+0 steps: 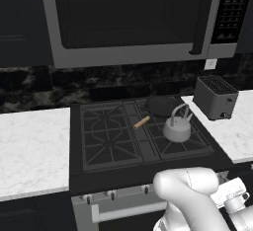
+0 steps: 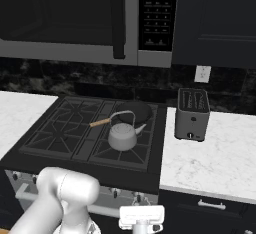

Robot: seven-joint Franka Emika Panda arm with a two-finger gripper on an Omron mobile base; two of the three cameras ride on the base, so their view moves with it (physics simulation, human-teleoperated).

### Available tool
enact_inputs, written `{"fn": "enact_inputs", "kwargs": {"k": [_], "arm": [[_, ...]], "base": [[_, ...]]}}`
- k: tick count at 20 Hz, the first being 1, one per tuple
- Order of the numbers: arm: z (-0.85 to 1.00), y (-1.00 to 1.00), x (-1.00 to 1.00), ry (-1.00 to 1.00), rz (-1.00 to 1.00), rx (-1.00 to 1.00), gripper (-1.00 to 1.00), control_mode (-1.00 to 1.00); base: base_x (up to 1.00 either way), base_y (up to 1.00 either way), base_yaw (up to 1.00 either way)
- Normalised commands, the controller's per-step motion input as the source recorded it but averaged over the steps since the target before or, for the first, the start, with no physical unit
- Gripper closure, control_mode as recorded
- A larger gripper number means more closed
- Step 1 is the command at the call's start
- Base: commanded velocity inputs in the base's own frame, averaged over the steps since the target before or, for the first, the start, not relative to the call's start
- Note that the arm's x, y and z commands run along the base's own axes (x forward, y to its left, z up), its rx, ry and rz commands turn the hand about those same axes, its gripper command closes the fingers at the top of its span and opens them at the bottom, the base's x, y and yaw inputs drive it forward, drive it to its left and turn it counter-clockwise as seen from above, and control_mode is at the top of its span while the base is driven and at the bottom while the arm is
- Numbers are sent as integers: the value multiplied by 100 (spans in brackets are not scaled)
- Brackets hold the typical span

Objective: Pick the kettle from the counter and place it on a stove burner. Then turn the burner on.

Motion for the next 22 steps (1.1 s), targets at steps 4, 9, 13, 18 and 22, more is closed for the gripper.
{"fn": "enact_inputs", "kwargs": {"k": [4,9,13,18,22], "arm": [[0,2,3,-26,7,-28,100,-100],[0,0,1,-27,10,-30,100,-100],[0,2,0,-24,11,-32,100,-100],[0,7,0,-21,11,-31,100,-100],[0,7,0,-17,10,-27,100,-100]], "base": [[0,0,0],[0,0,0],[0,0,0],[0,0,0],[0,0,0]]}}
